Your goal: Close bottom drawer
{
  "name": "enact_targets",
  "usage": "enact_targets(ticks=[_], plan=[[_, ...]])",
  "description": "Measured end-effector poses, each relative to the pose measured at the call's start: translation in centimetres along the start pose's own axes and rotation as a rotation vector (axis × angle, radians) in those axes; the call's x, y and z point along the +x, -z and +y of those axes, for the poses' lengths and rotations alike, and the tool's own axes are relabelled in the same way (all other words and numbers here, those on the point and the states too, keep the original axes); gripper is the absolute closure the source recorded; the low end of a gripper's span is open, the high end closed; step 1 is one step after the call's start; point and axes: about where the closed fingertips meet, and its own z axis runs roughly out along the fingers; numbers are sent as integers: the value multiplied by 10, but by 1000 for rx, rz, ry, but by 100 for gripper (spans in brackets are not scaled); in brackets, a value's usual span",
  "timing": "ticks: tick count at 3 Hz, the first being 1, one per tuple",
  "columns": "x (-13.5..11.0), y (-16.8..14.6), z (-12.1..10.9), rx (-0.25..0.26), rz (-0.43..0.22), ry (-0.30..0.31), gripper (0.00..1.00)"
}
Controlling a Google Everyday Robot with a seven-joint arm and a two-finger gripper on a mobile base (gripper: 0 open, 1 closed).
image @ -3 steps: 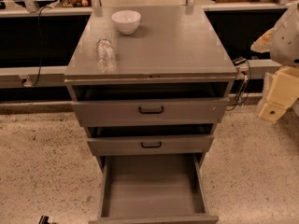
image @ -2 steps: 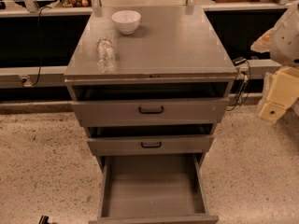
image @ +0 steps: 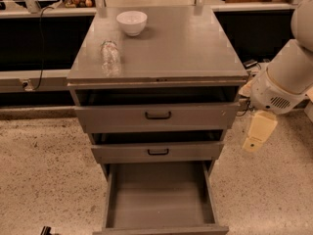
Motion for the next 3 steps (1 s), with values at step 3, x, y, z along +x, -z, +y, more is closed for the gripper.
enact_targets(ticks=[3], plan=[[19, -88, 9, -56, -96, -27, 0]])
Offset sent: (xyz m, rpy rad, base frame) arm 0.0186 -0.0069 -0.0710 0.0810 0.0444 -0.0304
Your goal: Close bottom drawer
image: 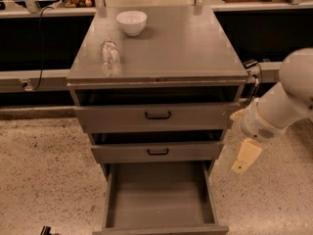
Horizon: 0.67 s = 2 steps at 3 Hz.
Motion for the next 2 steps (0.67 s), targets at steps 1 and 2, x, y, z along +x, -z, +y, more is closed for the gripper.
enact_targets(ticks=[1, 2], plan=[[-3, -4, -12, 58, -20, -4, 0], [-3, -4, -13, 58, -20, -3, 0]])
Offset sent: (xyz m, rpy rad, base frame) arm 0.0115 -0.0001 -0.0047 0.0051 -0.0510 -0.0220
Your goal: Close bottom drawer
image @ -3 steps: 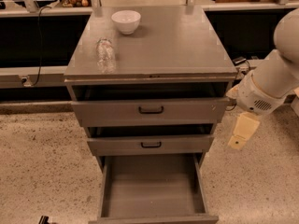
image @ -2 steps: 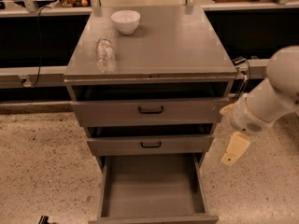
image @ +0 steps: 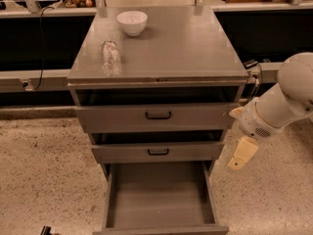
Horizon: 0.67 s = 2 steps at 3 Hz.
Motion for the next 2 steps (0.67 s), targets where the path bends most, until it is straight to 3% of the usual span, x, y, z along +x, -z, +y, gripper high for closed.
enact_targets(ticks=[1, 2], plan=[[16, -31, 4, 9, -1, 8, 0], [49, -98, 16, 26, -39, 69, 0]])
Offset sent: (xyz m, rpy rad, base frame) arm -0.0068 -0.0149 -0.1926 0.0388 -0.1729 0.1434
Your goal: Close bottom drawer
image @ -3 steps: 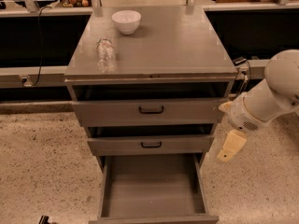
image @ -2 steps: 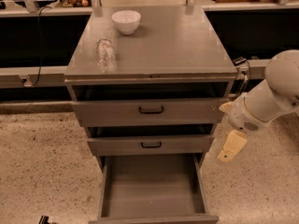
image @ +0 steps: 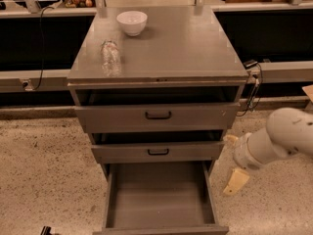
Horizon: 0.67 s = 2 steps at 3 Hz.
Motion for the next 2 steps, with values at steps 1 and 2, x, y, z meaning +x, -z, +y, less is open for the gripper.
enact_targets(ticks=[1, 2], plan=[[-2, -2, -12, 46, -14, 16, 0], [13, -37, -4, -20, 42, 10, 0]])
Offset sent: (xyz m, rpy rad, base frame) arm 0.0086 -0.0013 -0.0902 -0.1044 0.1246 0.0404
